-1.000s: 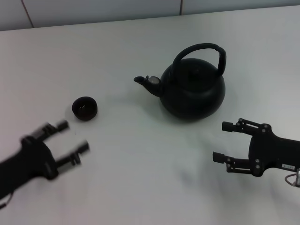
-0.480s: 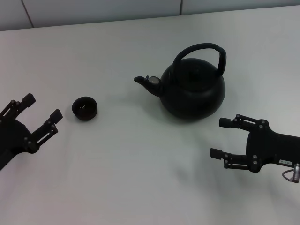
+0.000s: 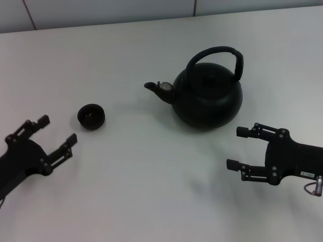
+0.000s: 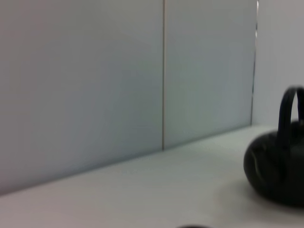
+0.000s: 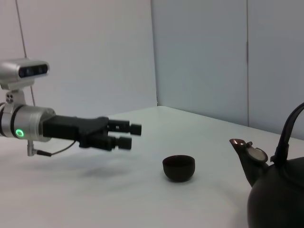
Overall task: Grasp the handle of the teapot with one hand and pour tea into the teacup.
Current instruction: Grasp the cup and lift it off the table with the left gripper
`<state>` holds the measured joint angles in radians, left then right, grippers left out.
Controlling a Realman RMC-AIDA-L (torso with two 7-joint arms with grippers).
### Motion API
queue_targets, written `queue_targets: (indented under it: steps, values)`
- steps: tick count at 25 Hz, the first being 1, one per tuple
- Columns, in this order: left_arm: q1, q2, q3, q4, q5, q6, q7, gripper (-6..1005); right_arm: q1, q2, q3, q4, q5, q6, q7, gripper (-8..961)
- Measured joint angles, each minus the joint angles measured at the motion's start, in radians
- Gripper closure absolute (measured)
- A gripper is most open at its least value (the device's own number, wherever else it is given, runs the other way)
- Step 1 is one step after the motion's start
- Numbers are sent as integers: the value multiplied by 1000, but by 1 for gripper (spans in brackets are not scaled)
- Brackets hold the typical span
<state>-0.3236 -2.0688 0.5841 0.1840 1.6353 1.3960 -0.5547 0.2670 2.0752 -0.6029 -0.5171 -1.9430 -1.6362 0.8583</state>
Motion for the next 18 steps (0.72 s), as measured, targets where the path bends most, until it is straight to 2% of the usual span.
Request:
queue_targets:
  steps: [7, 13, 18]
  values:
    - [-5, -2, 52, -1, 0, -42, 2, 197, 0, 0, 0, 0, 0, 0, 1, 137]
    - [-7, -2, 54, -2, 0, -48, 2, 197, 0, 0, 0, 0, -1, 0, 1, 137]
    - [-35, -4, 55, -12, 0, -90, 3, 198, -1, 0, 0, 0, -1, 0, 1, 137]
